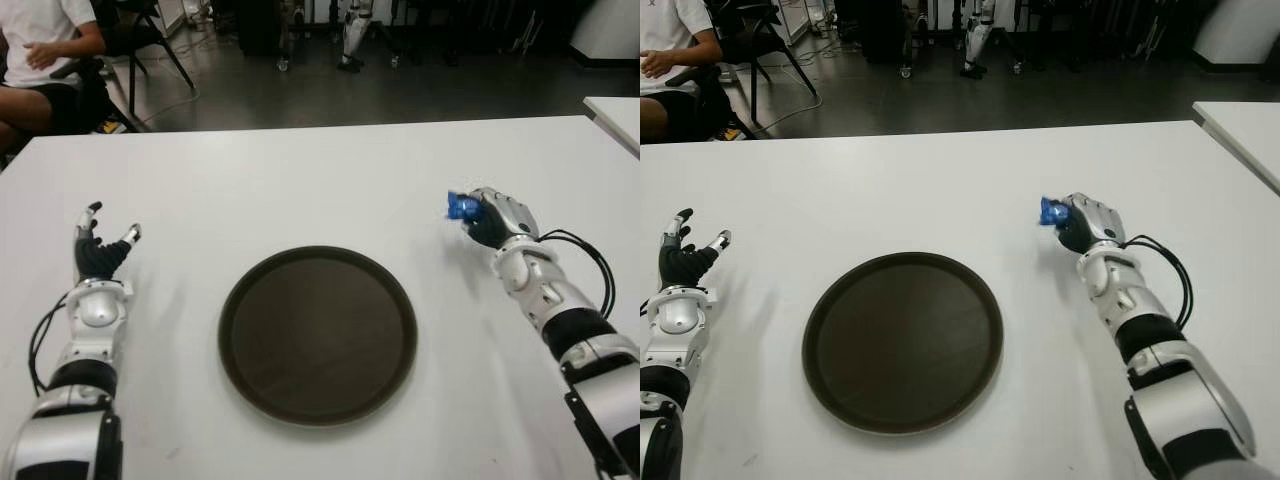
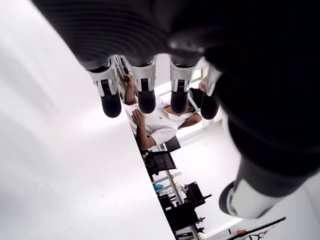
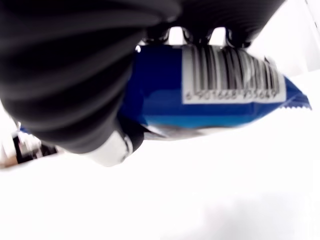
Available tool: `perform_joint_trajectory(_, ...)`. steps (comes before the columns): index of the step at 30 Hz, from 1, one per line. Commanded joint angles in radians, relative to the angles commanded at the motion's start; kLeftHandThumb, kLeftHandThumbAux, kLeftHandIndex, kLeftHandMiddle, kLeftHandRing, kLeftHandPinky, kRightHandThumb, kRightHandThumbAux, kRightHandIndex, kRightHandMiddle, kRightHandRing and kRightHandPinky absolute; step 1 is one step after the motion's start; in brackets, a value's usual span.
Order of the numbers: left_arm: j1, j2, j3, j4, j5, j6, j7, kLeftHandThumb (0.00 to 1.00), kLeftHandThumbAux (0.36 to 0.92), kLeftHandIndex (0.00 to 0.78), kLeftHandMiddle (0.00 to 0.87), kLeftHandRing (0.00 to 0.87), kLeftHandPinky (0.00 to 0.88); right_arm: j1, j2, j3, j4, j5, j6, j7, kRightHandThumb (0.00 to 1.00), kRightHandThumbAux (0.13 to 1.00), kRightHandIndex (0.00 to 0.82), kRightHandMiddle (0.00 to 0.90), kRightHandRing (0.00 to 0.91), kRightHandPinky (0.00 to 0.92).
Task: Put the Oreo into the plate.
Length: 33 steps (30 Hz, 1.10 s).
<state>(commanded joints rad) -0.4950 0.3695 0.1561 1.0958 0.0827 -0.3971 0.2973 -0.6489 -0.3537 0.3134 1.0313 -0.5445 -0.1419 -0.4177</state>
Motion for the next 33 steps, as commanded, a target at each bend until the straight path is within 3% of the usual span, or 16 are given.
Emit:
perform_joint_trajectory(2,-0.003,0.003,0.001,0.006,-0.001,0.002,-0.003,0.000,0.731,0.000,0.000,0.000,0.000,0.007,0.020,-0.032,0.007,0.024,-0.045,-0.081,0.695,0.728,0.428,0.609,0.623,0.643)
perform_joint_trajectory(4,-0.004,0.004,0.002,0.009,-0.002,0.002,-0.005,0.000,0.731,0.000,0.000,0.000,0.000,0.008,0.028,-0.043,0.016,0.033,-0.067,-0.114,0.697,0.726,0.432,0.680,0.685,0.697)
perform_joint_trajectory(10,-0.006,0.002,-0.002,0.010,0.002,-0.004,-0.001,0.000,0.743,0.001,0.000,0.000,0.000,0.012,0.054,-0.083,0.030,0.074,-0.150,-0.173,0.704,0.719,0.439,0.794,0.790,0.787)
perform_joint_trajectory(20,0.001,-0.002,-0.005,-0.007,0.001,-0.003,-0.015,0.000,0.725,0.003,0.000,0.000,0.000,0.011,0.074,-0.117,0.044,0.110,-0.218,-0.174,0.710,0.715,0.441,0.832,0.836,0.828)
perform_joint_trajectory(33,0.004,0.000,-0.016,-0.015,0.009,0.003,-0.011,0.000,0.733,0.004,0.000,0.000,0.000,-0.009,0.108,-0.127,0.053,0.110,-0.215,-0.163,0.711,0.715,0.441,0.829,0.830,0.824)
